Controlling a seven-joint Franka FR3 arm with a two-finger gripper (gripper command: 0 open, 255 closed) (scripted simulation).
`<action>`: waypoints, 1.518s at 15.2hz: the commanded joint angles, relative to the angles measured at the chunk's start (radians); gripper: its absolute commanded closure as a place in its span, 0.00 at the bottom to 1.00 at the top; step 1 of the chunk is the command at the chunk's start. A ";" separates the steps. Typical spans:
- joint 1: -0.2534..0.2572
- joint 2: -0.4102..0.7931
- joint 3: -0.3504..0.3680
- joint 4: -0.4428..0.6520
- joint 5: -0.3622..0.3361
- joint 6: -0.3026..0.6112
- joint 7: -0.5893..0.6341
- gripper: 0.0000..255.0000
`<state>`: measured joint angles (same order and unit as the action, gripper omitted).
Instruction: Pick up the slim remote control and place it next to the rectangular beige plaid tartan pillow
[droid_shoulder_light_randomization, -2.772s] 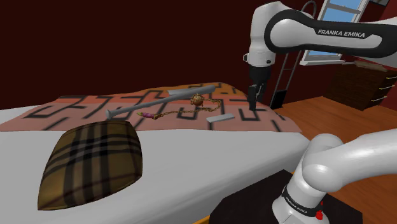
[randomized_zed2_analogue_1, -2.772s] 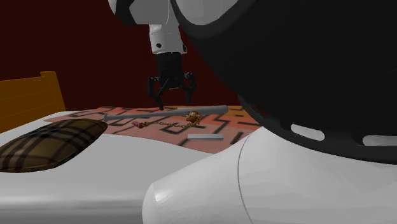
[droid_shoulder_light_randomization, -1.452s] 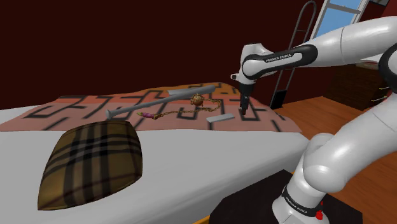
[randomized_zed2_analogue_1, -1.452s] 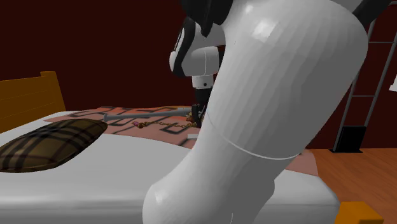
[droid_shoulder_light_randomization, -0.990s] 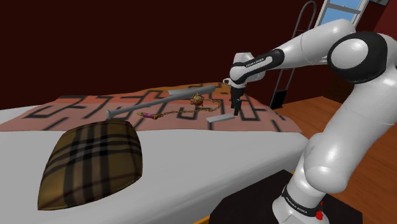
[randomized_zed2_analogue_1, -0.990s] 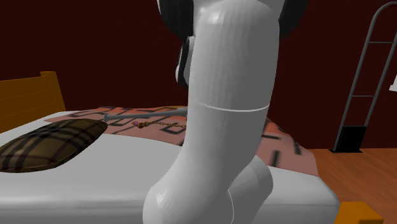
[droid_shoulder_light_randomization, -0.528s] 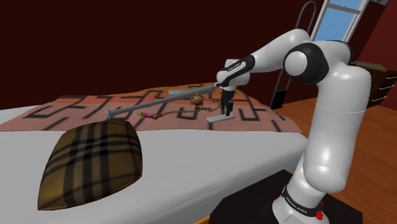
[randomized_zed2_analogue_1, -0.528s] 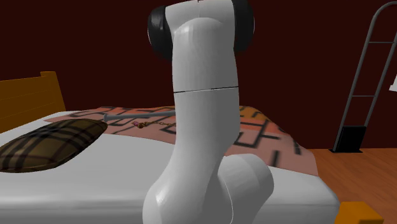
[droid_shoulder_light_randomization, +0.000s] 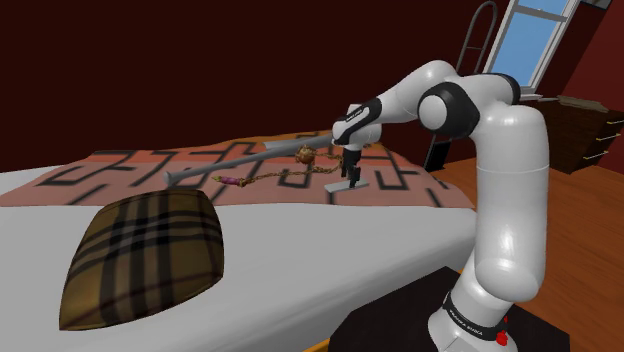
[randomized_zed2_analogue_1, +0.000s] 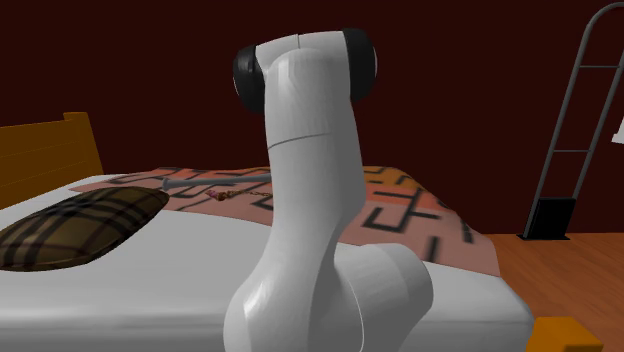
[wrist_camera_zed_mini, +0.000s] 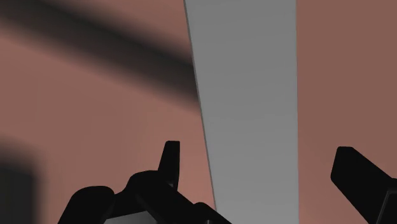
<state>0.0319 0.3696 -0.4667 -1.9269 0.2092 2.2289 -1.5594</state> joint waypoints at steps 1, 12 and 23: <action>-0.002 0.018 0.007 -0.009 0.012 0.025 -0.007 0.00; -0.006 0.034 0.011 -0.010 0.022 0.040 -0.015 1.00; 0.003 0.006 0.002 -0.005 0.005 0.010 -0.002 1.00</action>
<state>0.0321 0.3832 -0.4633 -1.9340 0.2193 2.2482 -1.5656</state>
